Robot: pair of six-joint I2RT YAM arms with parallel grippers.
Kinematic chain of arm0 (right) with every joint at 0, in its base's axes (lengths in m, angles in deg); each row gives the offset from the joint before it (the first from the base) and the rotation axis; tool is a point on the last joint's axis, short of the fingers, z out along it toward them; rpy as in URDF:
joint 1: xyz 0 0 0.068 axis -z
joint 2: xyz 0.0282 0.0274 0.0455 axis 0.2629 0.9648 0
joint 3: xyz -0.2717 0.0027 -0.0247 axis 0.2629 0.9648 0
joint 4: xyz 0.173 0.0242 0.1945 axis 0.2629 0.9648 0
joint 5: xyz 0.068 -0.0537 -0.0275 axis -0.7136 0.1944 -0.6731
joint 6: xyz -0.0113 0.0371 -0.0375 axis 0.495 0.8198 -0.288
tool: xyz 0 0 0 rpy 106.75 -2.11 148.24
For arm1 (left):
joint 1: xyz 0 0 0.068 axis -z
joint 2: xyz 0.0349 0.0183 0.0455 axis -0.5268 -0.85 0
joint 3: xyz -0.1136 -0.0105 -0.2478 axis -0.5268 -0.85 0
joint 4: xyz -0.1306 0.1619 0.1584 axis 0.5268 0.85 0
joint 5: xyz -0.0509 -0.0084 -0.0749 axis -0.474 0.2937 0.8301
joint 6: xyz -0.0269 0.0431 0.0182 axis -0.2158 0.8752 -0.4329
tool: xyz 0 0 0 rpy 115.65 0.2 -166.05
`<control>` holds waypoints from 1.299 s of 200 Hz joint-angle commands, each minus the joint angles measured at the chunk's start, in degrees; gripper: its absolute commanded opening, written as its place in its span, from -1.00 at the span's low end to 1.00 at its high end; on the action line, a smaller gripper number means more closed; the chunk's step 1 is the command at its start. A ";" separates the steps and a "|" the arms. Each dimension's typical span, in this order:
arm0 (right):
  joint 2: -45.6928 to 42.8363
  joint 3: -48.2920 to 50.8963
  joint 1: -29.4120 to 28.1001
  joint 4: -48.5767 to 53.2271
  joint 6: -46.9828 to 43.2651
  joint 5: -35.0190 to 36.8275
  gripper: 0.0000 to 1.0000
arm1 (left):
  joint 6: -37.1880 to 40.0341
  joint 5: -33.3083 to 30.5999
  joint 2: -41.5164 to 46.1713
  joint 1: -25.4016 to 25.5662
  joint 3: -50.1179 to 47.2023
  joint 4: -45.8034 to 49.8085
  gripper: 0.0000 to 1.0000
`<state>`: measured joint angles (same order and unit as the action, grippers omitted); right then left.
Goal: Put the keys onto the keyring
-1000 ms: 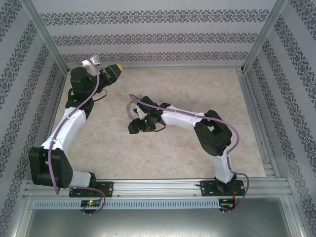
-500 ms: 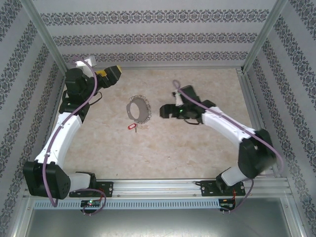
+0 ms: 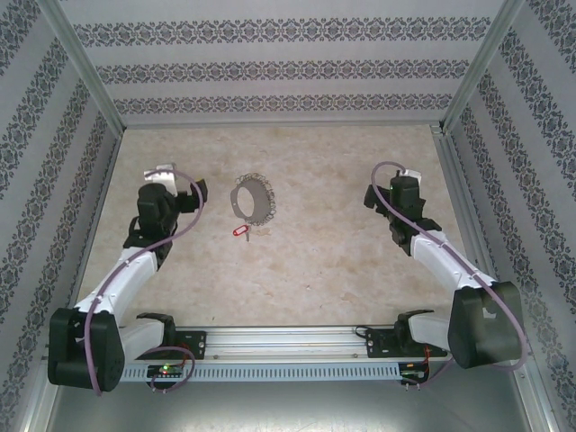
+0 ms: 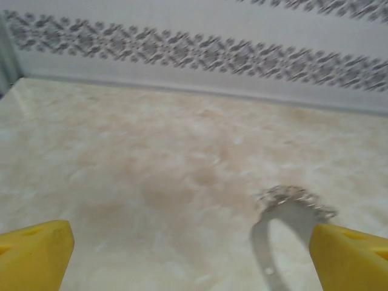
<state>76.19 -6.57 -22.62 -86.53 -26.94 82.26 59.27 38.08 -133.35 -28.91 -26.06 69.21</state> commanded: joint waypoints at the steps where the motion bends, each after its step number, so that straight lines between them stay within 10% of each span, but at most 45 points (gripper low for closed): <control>1: 1.40 2.20 1.23 -10.37 -4.07 7.46 0.96 | 4.71 -7.62 -2.12 -0.59 -4.59 -11.62 0.99; 100: 3.01 9.49 2.60 -24.43 -17.75 2.39 0.96 | 6.31 -8.20 -22.59 -0.90 -10.15 -32.06 0.99; 166: 16.36 17.87 4.10 -54.81 -20.09 -10.31 0.96 | 7.79 -3.64 -25.61 -1.18 -8.65 -31.85 0.99; 260: 15.38 15.78 5.87 -48.41 -18.50 -11.54 0.97 | 7.48 0.02 -25.95 -2.61 -7.74 -30.34 0.99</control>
<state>91.93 10.06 -16.26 -132.97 -45.36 70.04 66.02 36.83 -158.88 -30.79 -34.82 39.65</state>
